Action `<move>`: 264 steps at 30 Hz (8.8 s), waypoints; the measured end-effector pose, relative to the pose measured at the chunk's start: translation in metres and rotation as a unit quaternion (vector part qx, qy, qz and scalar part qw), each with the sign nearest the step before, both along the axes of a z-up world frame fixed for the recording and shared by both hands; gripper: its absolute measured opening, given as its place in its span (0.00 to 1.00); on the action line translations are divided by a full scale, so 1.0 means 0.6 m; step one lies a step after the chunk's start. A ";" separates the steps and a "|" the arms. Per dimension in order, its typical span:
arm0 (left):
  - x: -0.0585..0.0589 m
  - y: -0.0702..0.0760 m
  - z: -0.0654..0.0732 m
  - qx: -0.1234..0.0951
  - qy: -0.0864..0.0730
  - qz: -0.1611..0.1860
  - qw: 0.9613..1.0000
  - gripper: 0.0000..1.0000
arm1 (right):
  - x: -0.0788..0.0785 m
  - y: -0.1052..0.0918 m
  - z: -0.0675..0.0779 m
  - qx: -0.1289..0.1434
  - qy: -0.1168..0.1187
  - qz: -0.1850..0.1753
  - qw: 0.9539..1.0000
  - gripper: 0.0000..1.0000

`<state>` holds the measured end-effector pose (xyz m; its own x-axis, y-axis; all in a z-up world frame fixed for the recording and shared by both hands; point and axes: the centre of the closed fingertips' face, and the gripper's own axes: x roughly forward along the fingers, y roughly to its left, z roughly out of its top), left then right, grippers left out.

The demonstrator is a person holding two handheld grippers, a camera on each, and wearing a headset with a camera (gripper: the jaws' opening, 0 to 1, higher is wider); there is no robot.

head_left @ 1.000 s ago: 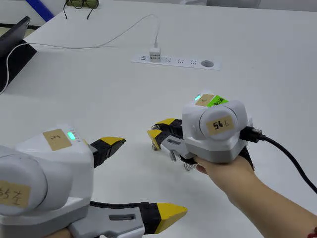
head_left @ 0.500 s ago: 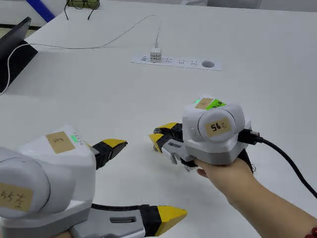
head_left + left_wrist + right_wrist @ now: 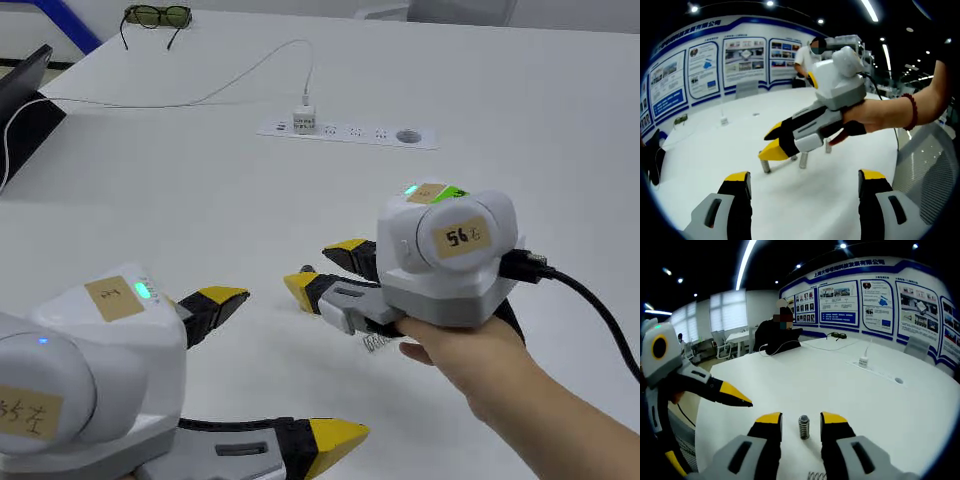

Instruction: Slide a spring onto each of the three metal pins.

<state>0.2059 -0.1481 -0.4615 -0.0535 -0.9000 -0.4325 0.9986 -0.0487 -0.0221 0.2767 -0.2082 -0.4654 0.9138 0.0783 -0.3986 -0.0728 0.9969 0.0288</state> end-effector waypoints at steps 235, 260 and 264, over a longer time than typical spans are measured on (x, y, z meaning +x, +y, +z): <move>-0.061 -0.072 -0.011 -0.020 0.047 -0.066 0.997 0.57 | -0.094 -0.078 0.090 0.148 -0.096 -0.070 0.982 0.12; -0.062 -0.071 -0.026 -0.001 0.064 -0.055 0.996 0.76 | -0.069 -0.092 0.039 0.077 -0.057 -0.060 0.994 0.12; -0.062 -0.071 -0.027 0.003 0.064 -0.055 0.996 0.79 | -0.068 -0.093 0.034 0.069 -0.054 -0.057 0.995 0.12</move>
<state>0.1688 -0.1904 -0.4779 -0.2069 -0.8833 -0.4206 0.9762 -0.1576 -0.1492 0.2357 -0.2637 -0.4449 0.9567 0.0179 -0.2906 0.0313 0.9860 0.1638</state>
